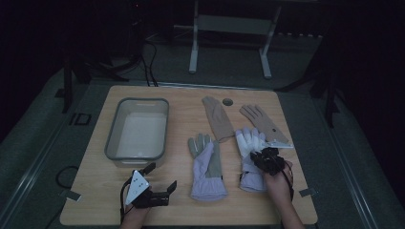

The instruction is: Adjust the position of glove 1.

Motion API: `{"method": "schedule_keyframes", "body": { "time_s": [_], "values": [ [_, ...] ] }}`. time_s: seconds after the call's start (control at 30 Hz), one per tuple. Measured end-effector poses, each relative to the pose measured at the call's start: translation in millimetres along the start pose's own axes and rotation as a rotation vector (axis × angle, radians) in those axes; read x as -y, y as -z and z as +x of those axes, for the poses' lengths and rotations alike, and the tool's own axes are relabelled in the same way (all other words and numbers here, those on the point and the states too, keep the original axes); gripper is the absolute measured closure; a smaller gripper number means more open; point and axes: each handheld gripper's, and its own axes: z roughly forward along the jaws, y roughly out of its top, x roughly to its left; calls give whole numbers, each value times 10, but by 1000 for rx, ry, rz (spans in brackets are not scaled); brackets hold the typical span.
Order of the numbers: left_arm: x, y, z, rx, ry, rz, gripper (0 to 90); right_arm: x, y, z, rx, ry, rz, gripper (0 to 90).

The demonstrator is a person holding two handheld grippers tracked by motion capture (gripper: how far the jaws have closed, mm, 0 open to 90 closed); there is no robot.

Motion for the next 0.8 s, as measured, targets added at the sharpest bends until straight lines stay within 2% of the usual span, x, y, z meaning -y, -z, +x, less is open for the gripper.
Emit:
{"method": "schedule_keyframes", "body": {
  "time_s": [0.2,0.33,0.5,0.8],
  "values": [
    [-3,6,-4,-4,-5,-1,13,-119,203,109,2,-52,-34,781],
    [-6,6,-6,-7,-7,3,13,-284,388,276,26,-28,-65,781],
    [-11,14,-6,-11,-6,0,13,-427,533,482,27,-11,-101,781],
    [-24,28,-12,-16,-13,-4,14,-652,668,832,-37,-2,-150,780]
  ]
}}
